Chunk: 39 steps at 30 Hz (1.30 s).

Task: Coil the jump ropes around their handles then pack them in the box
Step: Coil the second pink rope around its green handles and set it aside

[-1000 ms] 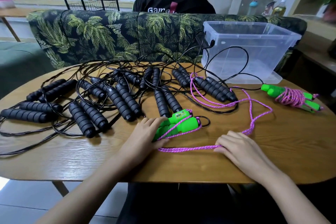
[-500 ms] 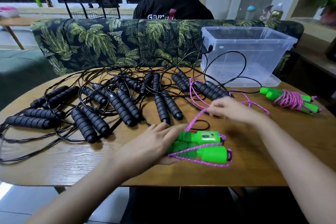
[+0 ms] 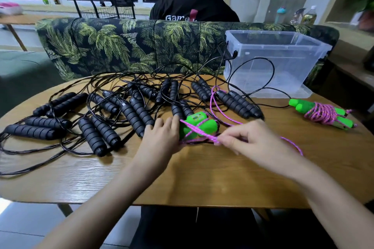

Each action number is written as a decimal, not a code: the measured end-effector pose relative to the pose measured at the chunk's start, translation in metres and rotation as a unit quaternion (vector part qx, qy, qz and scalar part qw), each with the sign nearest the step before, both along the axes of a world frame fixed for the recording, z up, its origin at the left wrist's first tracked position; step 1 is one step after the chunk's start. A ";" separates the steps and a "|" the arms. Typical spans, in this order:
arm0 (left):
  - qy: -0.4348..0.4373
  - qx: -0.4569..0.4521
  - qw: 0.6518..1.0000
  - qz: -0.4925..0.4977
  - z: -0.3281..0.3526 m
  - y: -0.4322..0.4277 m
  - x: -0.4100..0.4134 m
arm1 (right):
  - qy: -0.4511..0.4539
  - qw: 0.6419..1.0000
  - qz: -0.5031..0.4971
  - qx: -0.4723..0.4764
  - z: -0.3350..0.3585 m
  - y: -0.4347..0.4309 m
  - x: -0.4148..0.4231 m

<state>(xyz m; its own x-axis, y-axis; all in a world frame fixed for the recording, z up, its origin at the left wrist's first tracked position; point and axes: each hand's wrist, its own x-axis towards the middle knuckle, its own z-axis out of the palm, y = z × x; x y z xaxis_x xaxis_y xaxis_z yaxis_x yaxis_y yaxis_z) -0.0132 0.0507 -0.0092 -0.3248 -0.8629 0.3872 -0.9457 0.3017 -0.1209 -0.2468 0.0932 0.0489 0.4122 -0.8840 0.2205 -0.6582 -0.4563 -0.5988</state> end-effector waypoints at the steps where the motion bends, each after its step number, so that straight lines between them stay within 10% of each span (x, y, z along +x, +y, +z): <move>1: 0.029 0.019 0.999 0.008 0.005 0.000 0.000 | -0.006 1.000 -0.006 0.002 -0.008 0.006 0.001; 11: 0.383 0.155 0.904 -0.109 0.019 0.003 0.013 | -0.111 0.991 -0.045 0.059 -0.064 -0.008 0.014; 21: 0.477 0.267 0.818 -0.180 0.026 0.015 0.003 | -0.144 0.989 -0.032 0.026 -0.064 -0.012 0.035; 31: 0.251 0.064 0.959 -0.113 0.026 0.017 -0.002 | -0.026 0.996 -0.070 -0.041 -0.076 -0.009 0.017; 39: 0.162 -0.054 0.971 -0.165 0.021 -0.002 0.022 | -0.036 0.999 -0.001 0.040 -0.076 -0.035 -0.044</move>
